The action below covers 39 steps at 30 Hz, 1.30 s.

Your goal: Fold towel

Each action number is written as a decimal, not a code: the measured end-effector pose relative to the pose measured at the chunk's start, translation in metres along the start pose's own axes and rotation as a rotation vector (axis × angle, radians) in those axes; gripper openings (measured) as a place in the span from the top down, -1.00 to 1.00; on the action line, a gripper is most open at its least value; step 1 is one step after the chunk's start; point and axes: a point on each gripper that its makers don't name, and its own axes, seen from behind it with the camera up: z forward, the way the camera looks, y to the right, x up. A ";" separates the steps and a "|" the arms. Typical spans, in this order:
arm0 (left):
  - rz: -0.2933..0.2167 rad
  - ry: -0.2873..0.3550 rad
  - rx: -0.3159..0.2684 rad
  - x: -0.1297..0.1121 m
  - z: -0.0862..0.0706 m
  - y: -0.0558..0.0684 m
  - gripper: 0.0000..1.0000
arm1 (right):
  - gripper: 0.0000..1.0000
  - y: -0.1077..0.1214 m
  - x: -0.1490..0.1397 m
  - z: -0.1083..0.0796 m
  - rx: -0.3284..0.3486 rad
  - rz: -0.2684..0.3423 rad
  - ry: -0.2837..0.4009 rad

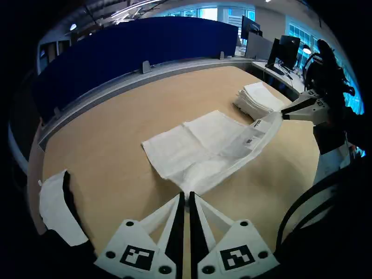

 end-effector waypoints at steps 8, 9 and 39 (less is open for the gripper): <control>-0.016 -0.022 0.003 -0.003 0.001 -0.001 0.86 | 0.80 -0.001 -0.005 0.004 0.003 0.004 -0.013; -0.017 -0.026 0.005 -0.003 0.002 -0.002 0.86 | 0.80 -0.001 -0.005 0.005 0.003 0.003 -0.016; -0.108 -0.092 0.018 0.018 0.056 -0.027 0.86 | 0.80 0.045 0.004 0.063 -0.048 0.075 -0.078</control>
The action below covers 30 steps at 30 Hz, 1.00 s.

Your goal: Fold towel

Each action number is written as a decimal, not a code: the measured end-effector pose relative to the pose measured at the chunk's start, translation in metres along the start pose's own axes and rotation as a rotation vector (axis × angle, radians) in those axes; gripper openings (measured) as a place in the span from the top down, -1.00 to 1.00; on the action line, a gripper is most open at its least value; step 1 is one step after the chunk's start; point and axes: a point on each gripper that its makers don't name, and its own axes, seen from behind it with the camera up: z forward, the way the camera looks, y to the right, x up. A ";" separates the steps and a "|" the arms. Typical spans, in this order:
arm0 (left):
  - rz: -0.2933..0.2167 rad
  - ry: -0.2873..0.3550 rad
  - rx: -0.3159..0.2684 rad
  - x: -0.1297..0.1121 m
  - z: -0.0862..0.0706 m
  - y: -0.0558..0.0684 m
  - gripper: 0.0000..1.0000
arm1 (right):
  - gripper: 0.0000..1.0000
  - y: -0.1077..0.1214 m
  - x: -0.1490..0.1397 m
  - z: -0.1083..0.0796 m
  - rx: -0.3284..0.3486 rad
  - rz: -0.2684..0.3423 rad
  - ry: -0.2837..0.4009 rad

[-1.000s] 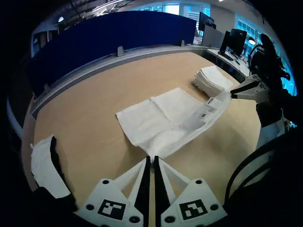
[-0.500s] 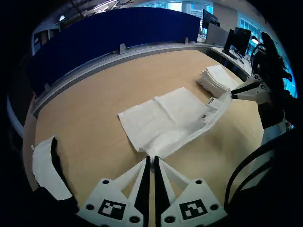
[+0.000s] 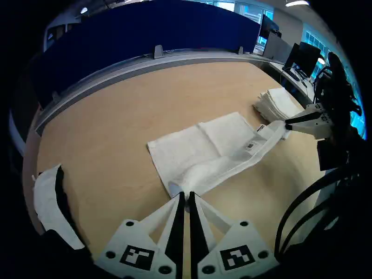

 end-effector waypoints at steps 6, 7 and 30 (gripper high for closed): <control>-0.011 -0.024 -0.005 0.002 0.016 -0.005 0.85 | 0.80 0.008 -0.001 0.014 -0.002 0.042 -0.024; -0.012 -0.029 -0.006 0.002 0.019 -0.006 0.85 | 0.80 0.010 -0.001 0.017 -0.003 0.048 -0.027; -0.019 -0.057 0.008 0.016 0.068 -0.031 0.83 | 0.81 0.026 -0.003 0.058 -0.026 0.106 -0.099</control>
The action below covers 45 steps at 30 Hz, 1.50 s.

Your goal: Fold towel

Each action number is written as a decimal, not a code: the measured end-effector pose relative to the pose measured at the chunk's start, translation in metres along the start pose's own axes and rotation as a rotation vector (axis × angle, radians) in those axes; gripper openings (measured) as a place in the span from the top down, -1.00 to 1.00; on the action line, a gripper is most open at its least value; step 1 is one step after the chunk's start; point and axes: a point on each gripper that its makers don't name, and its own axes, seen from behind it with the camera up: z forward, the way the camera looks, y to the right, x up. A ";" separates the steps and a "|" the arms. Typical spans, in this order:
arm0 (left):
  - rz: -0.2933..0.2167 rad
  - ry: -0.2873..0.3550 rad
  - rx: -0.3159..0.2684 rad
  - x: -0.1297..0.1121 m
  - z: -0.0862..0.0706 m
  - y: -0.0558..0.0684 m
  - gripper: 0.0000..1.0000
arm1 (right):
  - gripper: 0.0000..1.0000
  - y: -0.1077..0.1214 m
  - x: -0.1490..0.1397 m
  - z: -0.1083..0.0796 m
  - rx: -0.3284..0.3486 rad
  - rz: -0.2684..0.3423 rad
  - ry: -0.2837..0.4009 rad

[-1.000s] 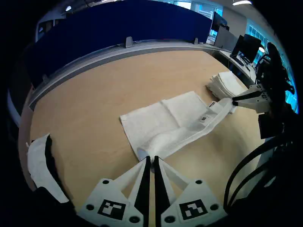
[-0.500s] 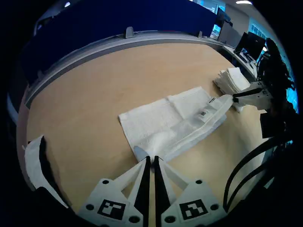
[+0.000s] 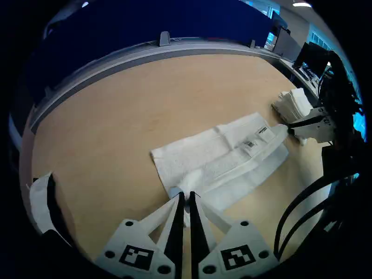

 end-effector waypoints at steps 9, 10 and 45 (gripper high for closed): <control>0.006 -0.015 0.008 0.002 0.011 -0.007 0.77 | 0.81 0.005 0.008 0.010 -0.012 0.018 -0.001; 0.006 -0.015 0.009 0.002 0.012 -0.007 0.75 | 0.81 0.005 0.008 0.011 -0.013 0.018 -0.002; -0.006 0.035 0.113 0.025 0.028 -0.047 -0.56 | -0.23 0.029 0.024 0.039 -0.132 0.030 0.015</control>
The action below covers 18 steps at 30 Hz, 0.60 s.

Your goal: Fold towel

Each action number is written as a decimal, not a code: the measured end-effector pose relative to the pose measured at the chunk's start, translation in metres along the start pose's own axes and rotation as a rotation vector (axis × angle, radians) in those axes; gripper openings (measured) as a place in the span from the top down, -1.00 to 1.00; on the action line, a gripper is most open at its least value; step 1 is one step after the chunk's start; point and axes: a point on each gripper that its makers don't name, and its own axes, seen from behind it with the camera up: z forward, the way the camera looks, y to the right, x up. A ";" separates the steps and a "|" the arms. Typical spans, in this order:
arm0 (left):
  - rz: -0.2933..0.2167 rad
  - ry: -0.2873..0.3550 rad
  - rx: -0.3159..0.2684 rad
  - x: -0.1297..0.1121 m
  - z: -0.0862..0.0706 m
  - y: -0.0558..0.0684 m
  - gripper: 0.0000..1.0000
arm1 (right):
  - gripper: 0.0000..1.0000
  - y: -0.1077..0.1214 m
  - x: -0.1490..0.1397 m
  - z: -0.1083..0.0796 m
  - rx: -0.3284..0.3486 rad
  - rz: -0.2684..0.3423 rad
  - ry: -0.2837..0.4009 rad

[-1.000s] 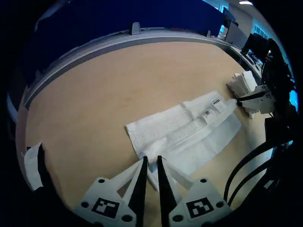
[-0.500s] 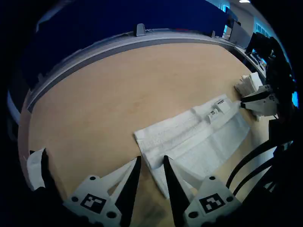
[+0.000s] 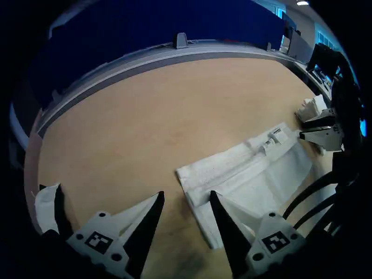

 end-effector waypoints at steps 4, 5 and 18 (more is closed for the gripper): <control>-0.001 0.015 0.010 0.004 -0.002 -0.004 -0.88 | -0.74 -0.001 0.004 0.000 0.002 0.014 0.016; -0.001 0.019 0.012 0.005 -0.003 -0.005 -0.88 | -0.75 -0.002 0.005 -0.001 0.002 0.019 0.021; 0.001 0.056 0.050 0.012 -0.015 -0.017 -0.90 | -0.77 -0.002 0.015 -0.006 -0.010 0.014 0.059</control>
